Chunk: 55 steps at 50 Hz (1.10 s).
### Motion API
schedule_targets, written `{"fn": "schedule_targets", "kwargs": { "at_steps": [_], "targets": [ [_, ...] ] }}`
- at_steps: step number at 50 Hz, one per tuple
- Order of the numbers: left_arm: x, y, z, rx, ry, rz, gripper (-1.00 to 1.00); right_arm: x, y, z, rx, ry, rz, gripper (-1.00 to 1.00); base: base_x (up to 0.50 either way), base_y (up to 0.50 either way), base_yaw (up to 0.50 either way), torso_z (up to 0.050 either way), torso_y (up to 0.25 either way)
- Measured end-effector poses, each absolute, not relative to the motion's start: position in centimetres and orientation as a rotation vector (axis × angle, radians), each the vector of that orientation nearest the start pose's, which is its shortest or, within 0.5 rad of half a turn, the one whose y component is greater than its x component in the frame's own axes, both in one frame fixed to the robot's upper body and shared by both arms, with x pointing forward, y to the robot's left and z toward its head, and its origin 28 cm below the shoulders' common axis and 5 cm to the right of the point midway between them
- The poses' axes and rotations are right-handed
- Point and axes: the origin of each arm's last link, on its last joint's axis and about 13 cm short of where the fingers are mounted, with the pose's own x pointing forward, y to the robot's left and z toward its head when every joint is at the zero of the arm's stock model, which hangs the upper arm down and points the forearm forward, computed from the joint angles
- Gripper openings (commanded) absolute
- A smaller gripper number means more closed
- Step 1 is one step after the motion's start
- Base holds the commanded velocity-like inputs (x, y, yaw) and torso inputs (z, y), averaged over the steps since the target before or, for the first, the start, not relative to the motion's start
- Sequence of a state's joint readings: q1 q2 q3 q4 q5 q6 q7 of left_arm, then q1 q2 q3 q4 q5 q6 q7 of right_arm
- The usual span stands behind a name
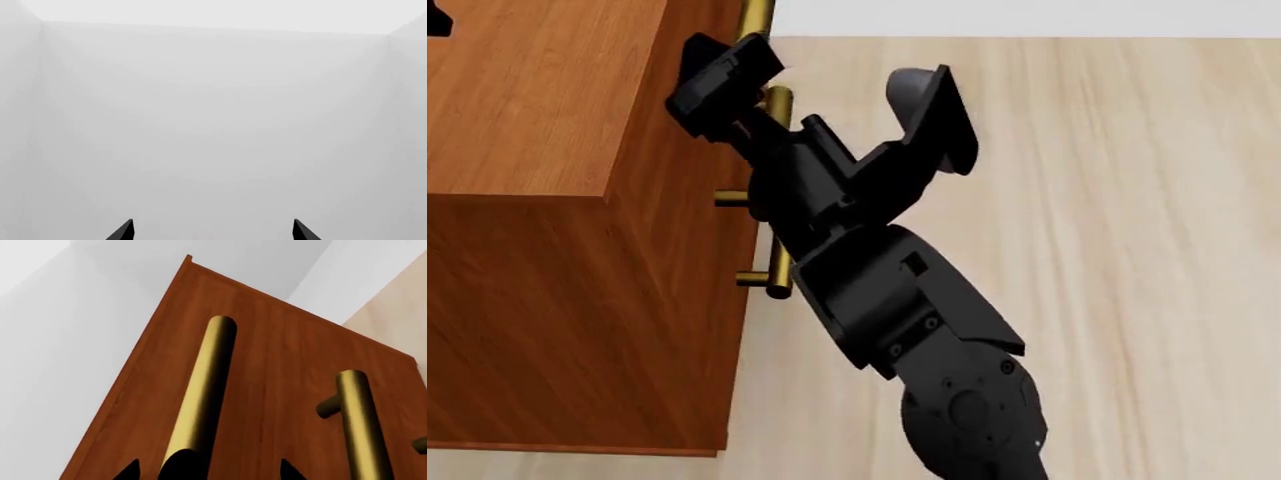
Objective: Close the bottom drawer of the cabinet and open the top drawer.
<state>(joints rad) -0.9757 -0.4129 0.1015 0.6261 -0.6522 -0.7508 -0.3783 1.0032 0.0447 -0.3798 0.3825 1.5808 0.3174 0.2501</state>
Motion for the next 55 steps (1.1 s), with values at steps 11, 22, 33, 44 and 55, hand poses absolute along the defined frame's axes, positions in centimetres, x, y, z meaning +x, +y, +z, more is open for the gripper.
{"fn": "schedule_targets", "kwargs": {
  "at_steps": [11, 22, 33, 44, 55],
  "targets": [
    [25.1, 22.6, 32.3, 0.000, -0.719, -0.104, 1.00, 35.7, -0.6, 23.5, 1.082, 0.148, 0.630, 1.00, 0.00, 0.00, 0.00, 0.000, 0.000],
    [25.1, 22.6, 32.3, 0.000, -0.720, -0.103, 1.00, 35.6, -0.5, 24.1, 1.084, 0.130, 0.663, -1.00, 0.00, 0.00, 0.01, 0.000, 0.000],
    [25.0, 22.6, 32.4, 0.000, -0.721, -0.105, 1.00, 35.4, -0.3, 24.2, 1.091, 0.132, 0.653, -1.00, 0.00, 0.00, 0.00, 0.000, 0.000],
    [25.0, 22.4, 32.5, 0.000, -0.723, -0.111, 1.00, 35.0, -0.9, 24.5, 1.106, 0.125, 0.618, -1.00, 0.00, 0.00, 0.00, 0.000, 0.000],
    [24.9, 22.3, 32.6, -0.001, -0.726, -0.114, 1.00, 34.5, -2.0, 24.8, 1.129, 0.107, 0.569, -1.00, 0.00, 0.00, 0.00, 0.000, 0.003]
  ]
}}
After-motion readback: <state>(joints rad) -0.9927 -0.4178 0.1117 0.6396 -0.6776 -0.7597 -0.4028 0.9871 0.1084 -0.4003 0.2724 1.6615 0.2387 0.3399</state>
